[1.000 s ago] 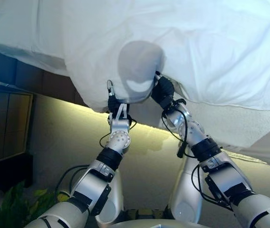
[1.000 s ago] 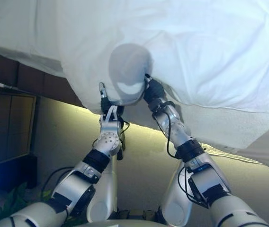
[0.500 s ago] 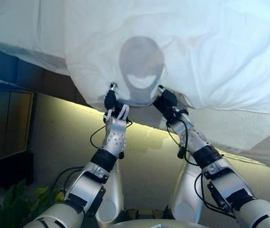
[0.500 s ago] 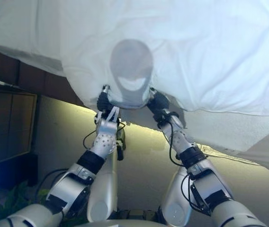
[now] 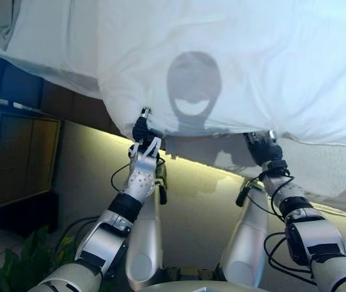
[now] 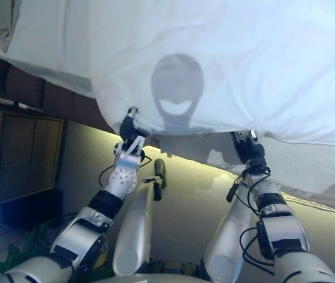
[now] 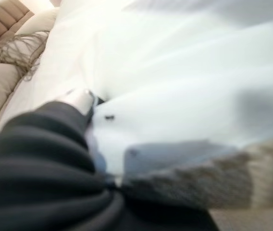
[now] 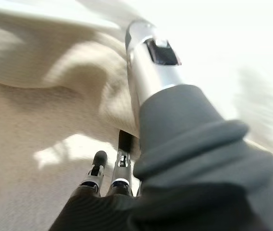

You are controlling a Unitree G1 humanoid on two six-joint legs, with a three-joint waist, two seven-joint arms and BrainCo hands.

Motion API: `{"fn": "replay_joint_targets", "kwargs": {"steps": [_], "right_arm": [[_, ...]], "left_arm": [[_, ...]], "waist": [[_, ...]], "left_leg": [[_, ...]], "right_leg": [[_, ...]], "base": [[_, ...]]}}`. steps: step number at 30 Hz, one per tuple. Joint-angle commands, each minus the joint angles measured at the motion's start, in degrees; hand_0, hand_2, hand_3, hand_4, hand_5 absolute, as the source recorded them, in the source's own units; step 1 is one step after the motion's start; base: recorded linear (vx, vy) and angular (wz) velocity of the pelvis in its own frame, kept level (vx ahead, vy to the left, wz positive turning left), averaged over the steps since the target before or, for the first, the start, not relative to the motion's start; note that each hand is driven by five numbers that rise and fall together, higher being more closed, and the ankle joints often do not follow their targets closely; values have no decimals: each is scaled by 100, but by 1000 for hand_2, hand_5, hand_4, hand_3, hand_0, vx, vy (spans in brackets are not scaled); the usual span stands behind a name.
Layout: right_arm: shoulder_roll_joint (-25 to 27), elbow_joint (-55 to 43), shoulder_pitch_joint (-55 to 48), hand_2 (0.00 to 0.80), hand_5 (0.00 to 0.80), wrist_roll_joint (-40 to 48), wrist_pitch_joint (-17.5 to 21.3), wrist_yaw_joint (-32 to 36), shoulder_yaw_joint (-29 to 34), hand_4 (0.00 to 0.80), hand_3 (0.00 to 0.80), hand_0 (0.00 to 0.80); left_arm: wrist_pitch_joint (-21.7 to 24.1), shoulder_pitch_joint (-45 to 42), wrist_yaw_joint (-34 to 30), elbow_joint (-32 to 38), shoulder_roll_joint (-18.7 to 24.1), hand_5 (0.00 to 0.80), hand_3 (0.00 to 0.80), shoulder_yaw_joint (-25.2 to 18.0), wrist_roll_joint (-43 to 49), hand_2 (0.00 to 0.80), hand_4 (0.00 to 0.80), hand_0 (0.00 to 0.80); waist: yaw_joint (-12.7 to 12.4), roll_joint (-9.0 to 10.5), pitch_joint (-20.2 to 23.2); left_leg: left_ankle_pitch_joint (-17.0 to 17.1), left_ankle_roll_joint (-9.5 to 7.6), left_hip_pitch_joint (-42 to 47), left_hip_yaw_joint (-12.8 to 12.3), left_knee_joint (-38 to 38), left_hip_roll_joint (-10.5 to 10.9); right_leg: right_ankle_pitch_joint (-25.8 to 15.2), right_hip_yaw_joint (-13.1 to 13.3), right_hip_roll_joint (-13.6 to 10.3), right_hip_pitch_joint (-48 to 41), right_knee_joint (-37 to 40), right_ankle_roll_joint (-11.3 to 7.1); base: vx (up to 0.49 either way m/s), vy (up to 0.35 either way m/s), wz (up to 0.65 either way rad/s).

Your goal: Make the bed neatly

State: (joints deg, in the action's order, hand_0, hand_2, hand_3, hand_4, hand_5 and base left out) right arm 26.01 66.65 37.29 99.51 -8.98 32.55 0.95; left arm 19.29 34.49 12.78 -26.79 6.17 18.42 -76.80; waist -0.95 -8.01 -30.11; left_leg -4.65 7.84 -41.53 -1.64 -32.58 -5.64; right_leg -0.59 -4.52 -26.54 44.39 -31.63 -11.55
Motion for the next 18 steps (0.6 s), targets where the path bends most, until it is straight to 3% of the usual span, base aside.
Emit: {"fn": "replay_joint_targets", "kwargs": {"steps": [1, 12, 13, 14, 15, 18], "right_arm": [[805, 306, 168, 0, 0, 608, -103, 297, 692, 0, 0, 0], [1314, 365, 514, 0, 0, 579, -94, 553, 1095, 0, 0, 0], [1333, 312, 523, 430, 430, 504, -79, 620, 1118, 430, 430, 430], [1361, 284, 546, 665, 665, 483, -72, 636, 1122, 665, 665, 665], [1376, 261, 569, 800, 800, 460, -55, 662, 1123, 800, 800, 800], [1361, 132, 617, 800, 800, 385, -45, 847, 1090, 800, 800, 800]], "left_arm": [[203, 108, -283, 712, 275, 800, 800, -515, -183, 800, 800, 800], [67, -33, -556, 661, 420, 800, 800, -633, -478, 800, 800, 800], [35, -54, -583, 655, 448, 800, 800, -641, -500, 800, 800, 800], [-3, -55, -601, 645, 482, 800, 800, -652, -509, 800, 800, 800], [-22, -45, -598, 640, 500, 800, 800, -654, -510, 800, 800, 800], [-64, -12, -631, 574, 549, 800, 800, -671, -453, 800, 800, 800]], "waist": [[22, -397, 31], [-41, -482, 31], [-54, -468, 31], [-73, -446, 31], [-81, -428, 31], [-110, -356, 31]], "left_leg": [[792, 212, -25, 171, 466, -248], [811, 256, -21, 149, 543, -230], [810, 259, -41, 166, 528, -227], [812, 261, -61, 182, 522, -234], [813, 264, -73, 193, 519, -238], [828, 265, -109, 229, 520, -269]], "right_leg": [[-287, 379, -284, -81, -16, -308], [-293, 333, -336, -105, 56, -325], [-300, 319, -334, -103, 59, -327], [-307, 300, -332, -109, 73, -329], [-313, 285, -327, -115, 87, -331], [-346, 230, -307, -142, 129, -335]], "base": [[10, 31, -3], [1, 8, -1], [-16, -54, -1], [-20, -73, 0], [-19, -84, 2], [-17, -78, 0]]}}
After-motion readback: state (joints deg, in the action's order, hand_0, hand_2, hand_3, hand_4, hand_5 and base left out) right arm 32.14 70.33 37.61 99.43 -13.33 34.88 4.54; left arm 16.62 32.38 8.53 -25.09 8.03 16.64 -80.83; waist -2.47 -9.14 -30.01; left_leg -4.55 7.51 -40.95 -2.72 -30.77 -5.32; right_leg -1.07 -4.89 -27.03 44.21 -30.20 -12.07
